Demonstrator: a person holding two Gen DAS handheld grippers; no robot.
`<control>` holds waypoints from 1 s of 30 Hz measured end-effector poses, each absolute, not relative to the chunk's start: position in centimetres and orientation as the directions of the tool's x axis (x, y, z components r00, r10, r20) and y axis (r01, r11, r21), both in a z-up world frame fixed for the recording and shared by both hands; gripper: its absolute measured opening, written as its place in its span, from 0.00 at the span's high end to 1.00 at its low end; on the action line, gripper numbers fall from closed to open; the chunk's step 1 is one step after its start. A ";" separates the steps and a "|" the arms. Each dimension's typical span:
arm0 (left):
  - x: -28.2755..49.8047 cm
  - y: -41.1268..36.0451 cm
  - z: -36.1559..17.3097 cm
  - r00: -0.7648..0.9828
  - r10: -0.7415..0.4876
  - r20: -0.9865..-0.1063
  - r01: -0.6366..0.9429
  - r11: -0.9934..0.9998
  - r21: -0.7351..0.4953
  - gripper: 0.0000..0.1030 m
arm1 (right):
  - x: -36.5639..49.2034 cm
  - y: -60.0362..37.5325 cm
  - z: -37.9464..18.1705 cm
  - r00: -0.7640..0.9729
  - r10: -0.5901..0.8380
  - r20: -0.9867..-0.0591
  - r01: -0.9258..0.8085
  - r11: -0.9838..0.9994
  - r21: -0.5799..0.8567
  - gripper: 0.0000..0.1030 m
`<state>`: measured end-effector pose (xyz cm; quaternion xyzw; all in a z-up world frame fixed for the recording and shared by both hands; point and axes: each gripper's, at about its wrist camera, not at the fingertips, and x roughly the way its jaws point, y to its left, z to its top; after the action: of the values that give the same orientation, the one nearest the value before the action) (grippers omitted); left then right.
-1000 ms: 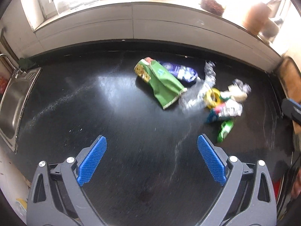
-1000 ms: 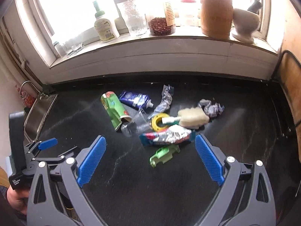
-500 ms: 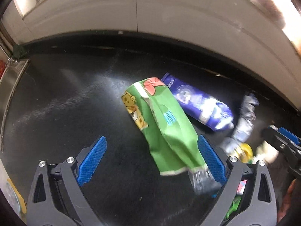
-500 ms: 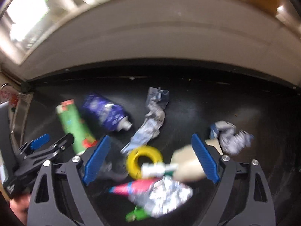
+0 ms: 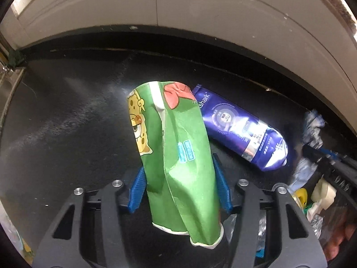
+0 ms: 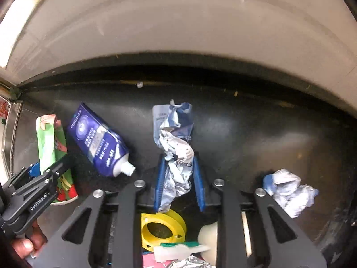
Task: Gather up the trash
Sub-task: 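Grasp the green snack bag with left tool while right tool grasps foil wrapper, then carry snack bag and foil wrapper to the bin and open both tools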
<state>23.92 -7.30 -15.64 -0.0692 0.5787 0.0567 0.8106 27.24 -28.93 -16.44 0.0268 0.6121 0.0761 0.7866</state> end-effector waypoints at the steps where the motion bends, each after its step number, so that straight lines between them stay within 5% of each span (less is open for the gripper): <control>1: 23.7 -7.1 -15.2 0.328 0.010 -0.945 -0.167 0.985 -0.048 0.48 | 26.9 -28.8 -15.4 0.255 0.158 -0.954 -0.092 0.986 0.139 0.77; 14: 13.7 -6.5 -7.3 0.432 0.059 -0.900 -0.070 0.997 0.031 0.48 | 18.3 -29.0 -5.2 0.394 0.205 -0.896 -0.172 0.974 0.147 0.77; 30: 1.5 -6.2 -8.8 0.394 0.021 -0.919 -0.003 1.000 0.021 0.48 | 4.6 -27.3 -6.9 0.308 0.211 -0.928 -0.169 0.972 0.165 0.77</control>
<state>1.49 -6.18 -8.77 0.0080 0.5504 0.0073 0.8348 4.56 -27.30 -6.90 0.0180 0.5761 0.1176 0.8086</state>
